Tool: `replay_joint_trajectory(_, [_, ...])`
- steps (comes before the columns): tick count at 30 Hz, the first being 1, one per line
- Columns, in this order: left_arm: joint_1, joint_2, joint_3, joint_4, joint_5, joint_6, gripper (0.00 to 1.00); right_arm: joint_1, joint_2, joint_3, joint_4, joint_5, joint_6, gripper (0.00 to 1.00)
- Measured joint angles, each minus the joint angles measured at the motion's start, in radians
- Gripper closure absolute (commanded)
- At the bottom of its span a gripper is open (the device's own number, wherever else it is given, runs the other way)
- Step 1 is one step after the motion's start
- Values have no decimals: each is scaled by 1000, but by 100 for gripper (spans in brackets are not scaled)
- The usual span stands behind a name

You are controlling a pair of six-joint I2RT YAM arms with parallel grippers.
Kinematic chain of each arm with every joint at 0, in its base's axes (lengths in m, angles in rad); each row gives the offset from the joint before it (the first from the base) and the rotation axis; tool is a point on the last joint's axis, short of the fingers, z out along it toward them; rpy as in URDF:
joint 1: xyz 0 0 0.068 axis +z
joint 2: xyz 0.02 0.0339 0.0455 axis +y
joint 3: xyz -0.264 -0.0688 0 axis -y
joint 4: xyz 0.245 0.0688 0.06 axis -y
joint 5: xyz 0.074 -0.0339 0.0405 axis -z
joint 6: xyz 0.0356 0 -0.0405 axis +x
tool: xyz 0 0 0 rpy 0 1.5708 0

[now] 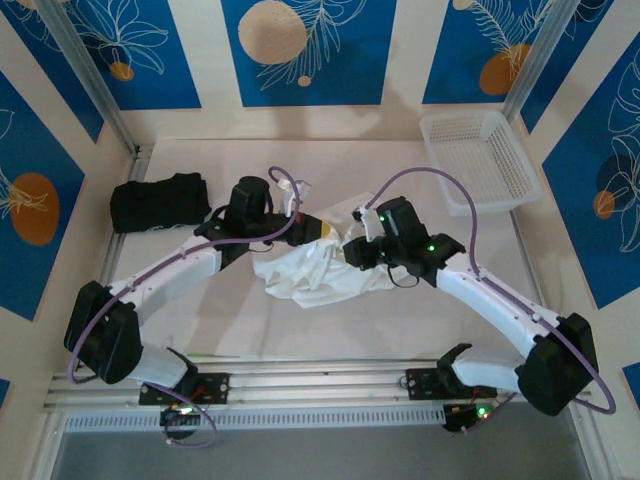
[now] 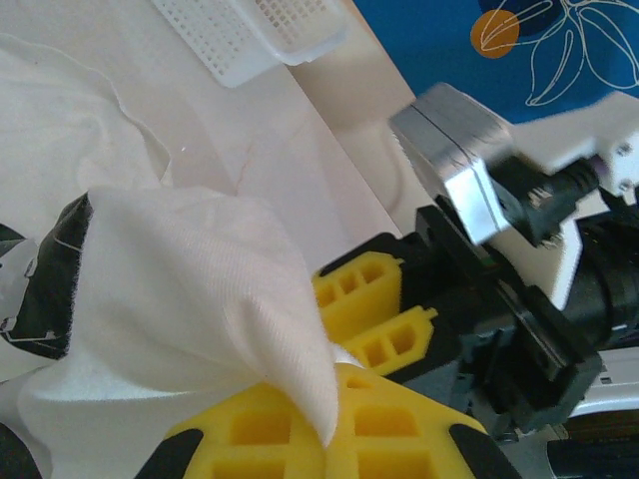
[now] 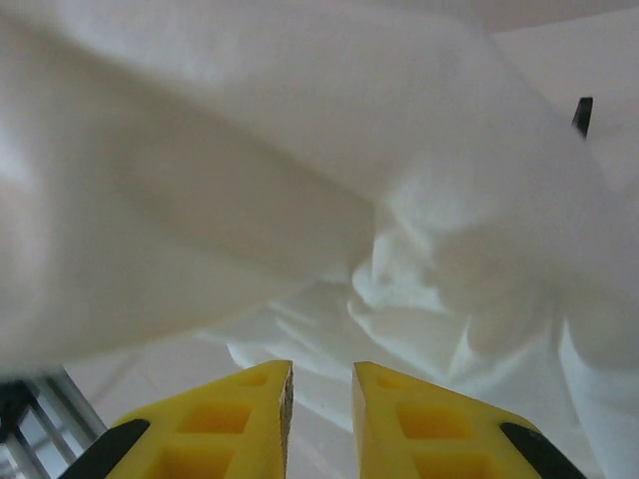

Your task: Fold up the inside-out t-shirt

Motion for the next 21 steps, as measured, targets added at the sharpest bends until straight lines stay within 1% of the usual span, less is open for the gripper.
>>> replay_joint_trajectory(3, [0, 0, 0, 0, 0, 0, 100, -15, 32, 0, 58, -10, 33, 76])
replay_joint_trajectory(6, [0, 0, 0, 0, 2, 0, 100, -24, 60, 0, 92, -9, 65, 73])
replay_joint_trajectory(12, [0, 0, 0, 0, 5, 0, 100, -29, 90, 0, 115, 18, 124, 68])
replay_joint_trajectory(15, [1, 0, 0, 0, 8, 0, 100, -29, 100, -1, 119, 43, 146, 68])
replay_joint_trajectory(17, [2, 0, 0, 0, 9, 0, 100, -28, 106, -1, 122, 63, 159, 69])
replay_joint_trajectory(19, [2, 0, 0, 1, 11, 0, 100, -28, 116, -1, 129, 82, 168, 74])
replay_joint_trajectory(21, [2, 0, 0, 1, 11, 0, 100, -29, 128, -1, 138, 93, 174, 85])
